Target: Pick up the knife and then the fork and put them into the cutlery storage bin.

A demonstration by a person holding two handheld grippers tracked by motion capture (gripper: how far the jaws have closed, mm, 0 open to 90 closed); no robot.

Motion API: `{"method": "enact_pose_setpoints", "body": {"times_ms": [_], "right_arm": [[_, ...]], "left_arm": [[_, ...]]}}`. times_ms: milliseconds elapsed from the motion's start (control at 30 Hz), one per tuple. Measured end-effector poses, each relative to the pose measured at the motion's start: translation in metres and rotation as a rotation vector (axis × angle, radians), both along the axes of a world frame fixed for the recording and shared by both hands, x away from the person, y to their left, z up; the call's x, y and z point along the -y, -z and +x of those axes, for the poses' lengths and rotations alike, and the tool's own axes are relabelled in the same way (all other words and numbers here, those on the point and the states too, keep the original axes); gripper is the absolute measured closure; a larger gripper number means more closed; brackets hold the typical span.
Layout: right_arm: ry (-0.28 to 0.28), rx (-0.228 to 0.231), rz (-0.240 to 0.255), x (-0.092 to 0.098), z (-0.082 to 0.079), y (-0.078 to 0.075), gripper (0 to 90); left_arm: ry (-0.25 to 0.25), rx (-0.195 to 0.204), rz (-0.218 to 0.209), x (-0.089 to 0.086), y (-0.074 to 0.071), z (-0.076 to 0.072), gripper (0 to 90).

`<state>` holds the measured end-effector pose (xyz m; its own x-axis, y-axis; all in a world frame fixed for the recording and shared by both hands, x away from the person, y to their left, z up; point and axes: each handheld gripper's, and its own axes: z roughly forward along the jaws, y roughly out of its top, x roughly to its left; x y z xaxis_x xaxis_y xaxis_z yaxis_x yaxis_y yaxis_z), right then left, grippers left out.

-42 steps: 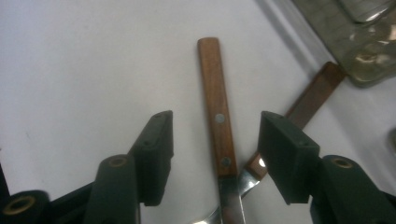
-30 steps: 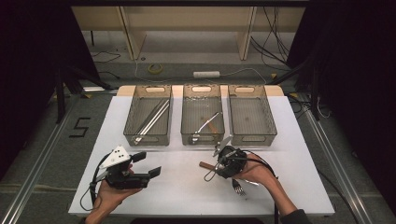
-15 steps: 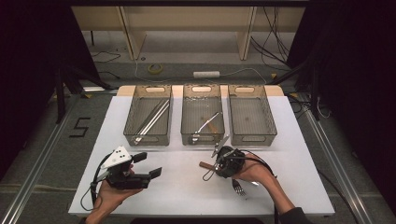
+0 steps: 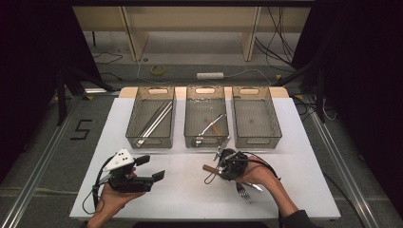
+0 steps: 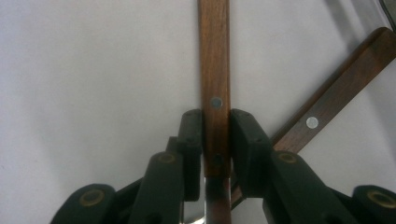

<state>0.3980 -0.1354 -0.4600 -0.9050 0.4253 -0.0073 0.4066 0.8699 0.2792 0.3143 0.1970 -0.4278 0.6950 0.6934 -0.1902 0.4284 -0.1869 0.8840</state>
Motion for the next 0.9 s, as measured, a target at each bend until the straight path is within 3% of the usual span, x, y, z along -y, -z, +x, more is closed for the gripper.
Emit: {"method": "enact_pose_setpoints", "body": {"times_ms": [533,900], "right_arm": [[-0.037,0.034,-0.046,-0.004,-0.004,-0.002,77.2],[0.002,0.05,-0.016,0.004,-0.002,-0.011,77.3]], "left_arm": [[-0.003,-0.002,-0.008,-0.001,0.0,0.0,17.5],[-0.009,-0.002,-0.016,-0.002,-0.001,0.0,17.5]]}}
